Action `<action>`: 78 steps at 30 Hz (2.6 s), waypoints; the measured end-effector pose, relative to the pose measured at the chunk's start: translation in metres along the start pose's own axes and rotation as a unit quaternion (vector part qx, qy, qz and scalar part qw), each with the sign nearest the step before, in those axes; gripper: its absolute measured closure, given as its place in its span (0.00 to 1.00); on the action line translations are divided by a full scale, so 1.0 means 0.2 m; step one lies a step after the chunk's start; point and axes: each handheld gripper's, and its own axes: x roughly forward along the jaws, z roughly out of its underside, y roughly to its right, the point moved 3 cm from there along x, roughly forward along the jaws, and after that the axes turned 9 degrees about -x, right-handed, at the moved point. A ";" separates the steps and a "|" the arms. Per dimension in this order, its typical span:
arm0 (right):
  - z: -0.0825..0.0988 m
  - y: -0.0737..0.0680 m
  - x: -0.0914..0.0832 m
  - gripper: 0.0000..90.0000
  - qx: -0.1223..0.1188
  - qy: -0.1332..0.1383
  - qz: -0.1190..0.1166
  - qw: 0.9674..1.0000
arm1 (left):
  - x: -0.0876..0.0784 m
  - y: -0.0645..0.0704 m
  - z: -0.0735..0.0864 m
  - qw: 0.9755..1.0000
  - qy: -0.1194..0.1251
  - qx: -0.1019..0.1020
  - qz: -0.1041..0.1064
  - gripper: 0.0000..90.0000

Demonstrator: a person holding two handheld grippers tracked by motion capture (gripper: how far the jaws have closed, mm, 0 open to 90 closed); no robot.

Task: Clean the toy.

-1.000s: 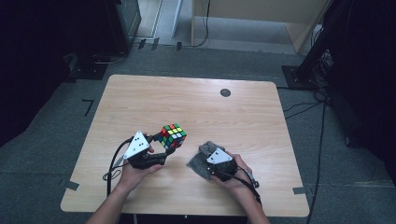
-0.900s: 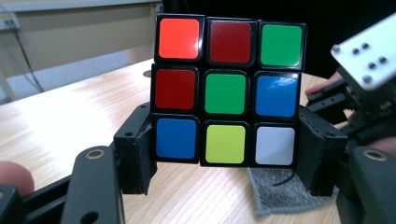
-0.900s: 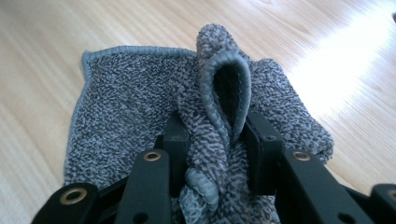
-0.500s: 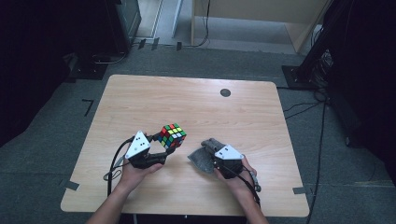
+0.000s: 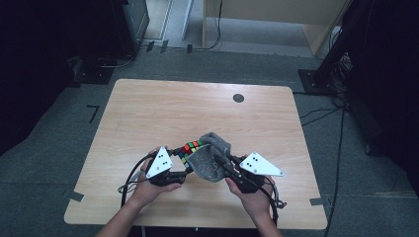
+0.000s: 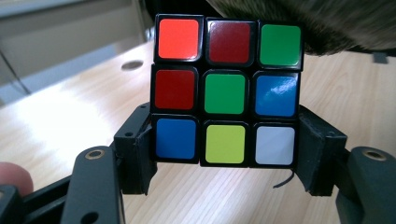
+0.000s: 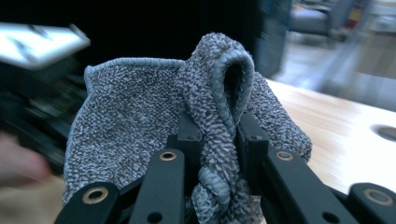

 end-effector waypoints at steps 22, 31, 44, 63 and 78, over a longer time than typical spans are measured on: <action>0.07 0.04 0.05 0.84 0.047 -0.029 0.011 0.998 | -0.04 0.08 -0.04 0.998 0.035 0.040 0.030 0.38; 0.03 -0.01 0.05 0.84 0.017 -0.017 0.005 1.000 | -0.05 0.10 -0.05 0.997 0.035 0.054 0.031 0.38; 0.03 -0.01 0.03 0.84 0.015 -0.016 0.032 0.999 | -0.06 0.07 -0.06 0.998 0.038 0.037 0.040 0.38; 0.04 -0.03 0.05 0.83 0.008 -0.011 0.025 1.000 | -0.04 0.08 -0.05 0.998 0.026 0.043 0.029 0.38; 0.07 -0.01 0.06 0.84 0.022 -0.019 0.033 0.999 | -0.06 0.03 -0.06 0.998 0.032 -0.002 0.054 0.38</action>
